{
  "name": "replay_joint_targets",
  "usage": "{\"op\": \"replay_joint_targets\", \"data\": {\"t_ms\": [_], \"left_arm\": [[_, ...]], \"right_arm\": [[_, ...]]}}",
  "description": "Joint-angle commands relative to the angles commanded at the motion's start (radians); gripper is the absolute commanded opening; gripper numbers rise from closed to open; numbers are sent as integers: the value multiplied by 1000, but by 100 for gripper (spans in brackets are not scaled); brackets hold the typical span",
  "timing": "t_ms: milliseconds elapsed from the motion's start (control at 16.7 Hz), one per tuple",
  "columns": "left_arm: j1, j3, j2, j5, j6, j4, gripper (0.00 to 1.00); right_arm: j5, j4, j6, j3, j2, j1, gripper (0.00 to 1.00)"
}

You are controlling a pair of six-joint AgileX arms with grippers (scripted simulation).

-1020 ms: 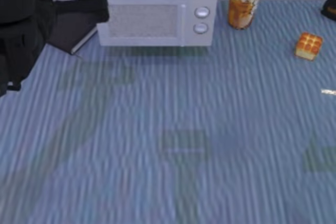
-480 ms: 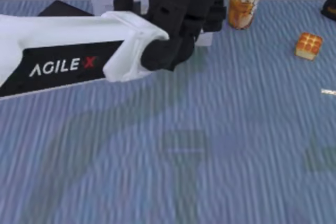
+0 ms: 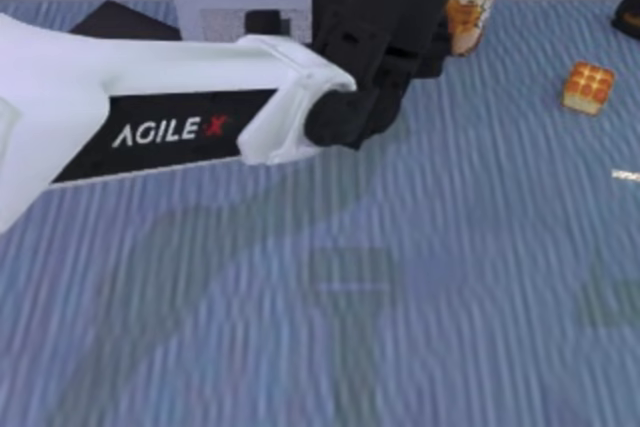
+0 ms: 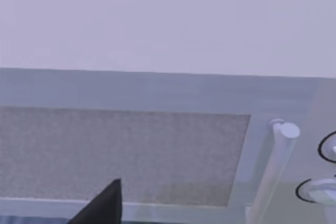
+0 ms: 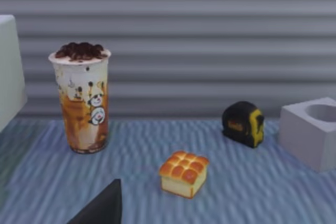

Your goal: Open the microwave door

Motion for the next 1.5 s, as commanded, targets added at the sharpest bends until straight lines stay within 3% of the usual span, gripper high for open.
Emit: {"op": "replay_joint_targets", "data": {"t_ms": [540, 840, 1500], "left_arm": [[91, 217, 226, 82, 64, 49, 100], [100, 233, 242, 90, 69, 52, 100], [100, 233, 242, 90, 69, 52, 17]], "right_arm": [[0, 0, 0, 0, 0, 0, 100], [0, 0, 0, 0, 0, 0, 100], [0, 0, 0, 0, 0, 0, 100]]}}
